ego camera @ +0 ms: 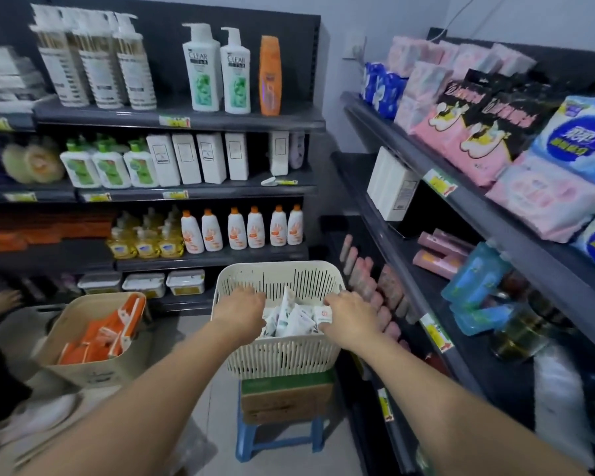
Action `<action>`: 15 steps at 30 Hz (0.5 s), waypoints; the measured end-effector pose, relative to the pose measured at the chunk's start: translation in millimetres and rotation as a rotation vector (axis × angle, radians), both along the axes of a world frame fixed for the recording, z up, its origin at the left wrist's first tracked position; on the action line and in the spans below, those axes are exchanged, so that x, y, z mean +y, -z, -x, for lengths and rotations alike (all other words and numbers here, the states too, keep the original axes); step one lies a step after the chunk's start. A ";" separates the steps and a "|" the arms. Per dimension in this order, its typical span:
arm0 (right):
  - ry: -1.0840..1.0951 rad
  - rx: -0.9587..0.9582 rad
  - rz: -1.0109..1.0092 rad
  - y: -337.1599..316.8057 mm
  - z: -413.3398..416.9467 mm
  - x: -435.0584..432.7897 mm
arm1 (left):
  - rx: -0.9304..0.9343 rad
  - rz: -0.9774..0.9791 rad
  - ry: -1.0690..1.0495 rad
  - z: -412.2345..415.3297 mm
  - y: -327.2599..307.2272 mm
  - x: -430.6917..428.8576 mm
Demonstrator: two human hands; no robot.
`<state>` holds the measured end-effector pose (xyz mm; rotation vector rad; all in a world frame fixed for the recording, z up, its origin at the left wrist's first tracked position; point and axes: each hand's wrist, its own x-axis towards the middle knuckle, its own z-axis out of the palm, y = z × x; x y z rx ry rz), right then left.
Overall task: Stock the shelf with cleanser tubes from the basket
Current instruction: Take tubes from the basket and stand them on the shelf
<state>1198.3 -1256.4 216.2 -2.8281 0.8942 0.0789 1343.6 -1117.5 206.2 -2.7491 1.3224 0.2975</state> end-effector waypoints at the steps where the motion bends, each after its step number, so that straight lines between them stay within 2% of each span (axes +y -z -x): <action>1: -0.009 0.007 -0.002 3.9 -6.7 -8.7 | 0.005 -0.004 -0.007 -4.9 4.4 -6.6; 8: -0.041 0.071 -0.053 36.5 -44.6 -55.0 | 0.059 -0.028 -0.059 -35.5 38.2 -41.6; 15: -0.057 0.175 -0.113 74.6 -78.9 -88.4 | 0.135 -0.142 -0.075 -77.3 84.6 -69.6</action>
